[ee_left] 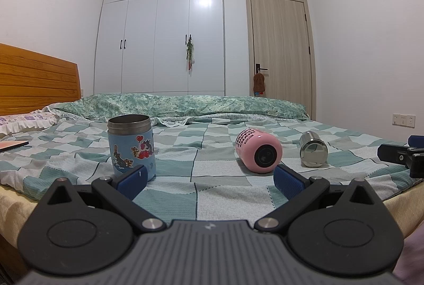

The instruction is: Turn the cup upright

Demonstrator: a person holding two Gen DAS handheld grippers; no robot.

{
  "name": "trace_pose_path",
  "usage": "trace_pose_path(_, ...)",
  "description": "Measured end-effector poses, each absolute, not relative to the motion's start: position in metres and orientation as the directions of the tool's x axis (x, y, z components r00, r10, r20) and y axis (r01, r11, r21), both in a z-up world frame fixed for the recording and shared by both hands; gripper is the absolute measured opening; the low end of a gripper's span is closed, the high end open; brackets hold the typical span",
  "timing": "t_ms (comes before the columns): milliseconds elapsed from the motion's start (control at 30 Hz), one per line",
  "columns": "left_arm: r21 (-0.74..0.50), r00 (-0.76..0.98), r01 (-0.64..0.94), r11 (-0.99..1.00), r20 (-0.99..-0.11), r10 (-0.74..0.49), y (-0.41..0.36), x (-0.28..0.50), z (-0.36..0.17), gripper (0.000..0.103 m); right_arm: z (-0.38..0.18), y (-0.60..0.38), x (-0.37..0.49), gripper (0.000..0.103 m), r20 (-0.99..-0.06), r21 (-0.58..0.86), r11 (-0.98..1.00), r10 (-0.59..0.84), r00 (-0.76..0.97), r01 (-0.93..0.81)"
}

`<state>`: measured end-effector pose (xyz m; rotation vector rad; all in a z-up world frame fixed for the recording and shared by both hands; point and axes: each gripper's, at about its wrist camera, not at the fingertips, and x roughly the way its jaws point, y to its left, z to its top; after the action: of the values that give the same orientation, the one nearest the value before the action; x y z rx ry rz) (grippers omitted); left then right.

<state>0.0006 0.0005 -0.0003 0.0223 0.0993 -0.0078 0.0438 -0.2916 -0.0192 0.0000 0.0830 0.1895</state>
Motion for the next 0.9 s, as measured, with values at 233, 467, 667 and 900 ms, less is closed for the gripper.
trace_pose_path(233,0.002,0.996,0.018,1.000,-0.093,-0.017,-0.004,0.001,0.000,0.103,-0.021,-0.293,0.043,0.103,-0.086,0.000,0.983,0.185,0.979,-0.185)
trace_pose_path(467,0.006,0.995,0.017,1.000,-0.102,-0.016,-0.005,0.002,0.000,0.103,-0.019,-0.292,0.045,0.103,-0.089,0.000,0.980,0.198,0.976,-0.199)
trace_pose_path(667,0.036,0.988,0.030,0.999,-0.152,-0.024,-0.006,0.009,0.009,0.103,-0.011,-0.289,0.050,0.103,-0.137,0.017,0.971,0.239,0.961,-0.239)
trace_pose_path(900,0.101,0.973,0.160,0.982,-0.184,-0.140,-0.008,0.050,0.029,0.103,0.011,-0.275,0.079,0.103,-0.207,0.041,0.948,0.318,0.925,-0.317)
